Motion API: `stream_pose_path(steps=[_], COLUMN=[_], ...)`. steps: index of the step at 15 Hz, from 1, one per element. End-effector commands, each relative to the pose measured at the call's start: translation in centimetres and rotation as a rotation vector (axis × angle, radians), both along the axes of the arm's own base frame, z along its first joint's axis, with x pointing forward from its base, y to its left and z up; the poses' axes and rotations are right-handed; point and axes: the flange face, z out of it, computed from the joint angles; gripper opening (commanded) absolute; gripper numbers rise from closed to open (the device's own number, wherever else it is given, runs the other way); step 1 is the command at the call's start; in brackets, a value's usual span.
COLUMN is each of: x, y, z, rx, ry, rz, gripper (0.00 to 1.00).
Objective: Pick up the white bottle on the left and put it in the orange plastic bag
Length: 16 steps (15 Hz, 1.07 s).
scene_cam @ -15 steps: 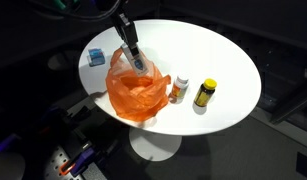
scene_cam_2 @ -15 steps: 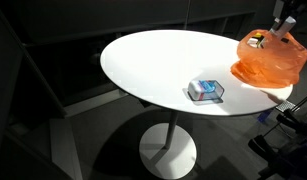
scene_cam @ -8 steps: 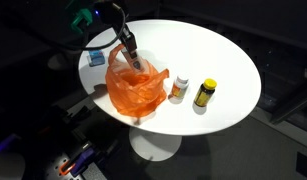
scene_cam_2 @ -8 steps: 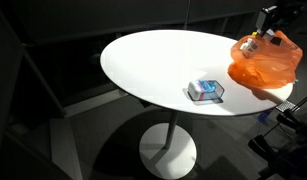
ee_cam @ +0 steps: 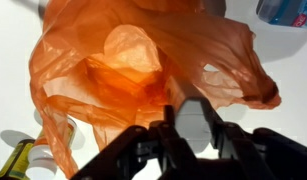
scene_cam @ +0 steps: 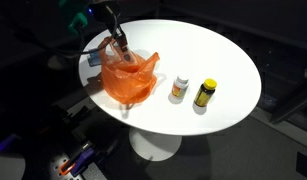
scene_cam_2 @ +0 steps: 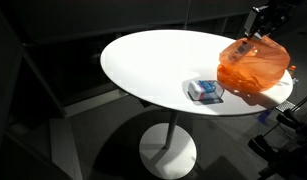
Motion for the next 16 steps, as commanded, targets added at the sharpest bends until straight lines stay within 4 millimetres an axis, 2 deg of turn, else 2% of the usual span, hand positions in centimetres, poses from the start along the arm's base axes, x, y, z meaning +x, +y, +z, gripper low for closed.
stream_pose_path(steps=[1, 7, 16], x=[0.2, 1.0, 3.3], y=[0.1, -0.7, -1.7], z=[-0.5, -2.9, -2.6], rx=[0.011, 0.018, -0.026], ry=[0.047, 0.196, 0.274], rz=[0.006, -0.012, 0.003], gripper=[0.09, 0.09, 0.09])
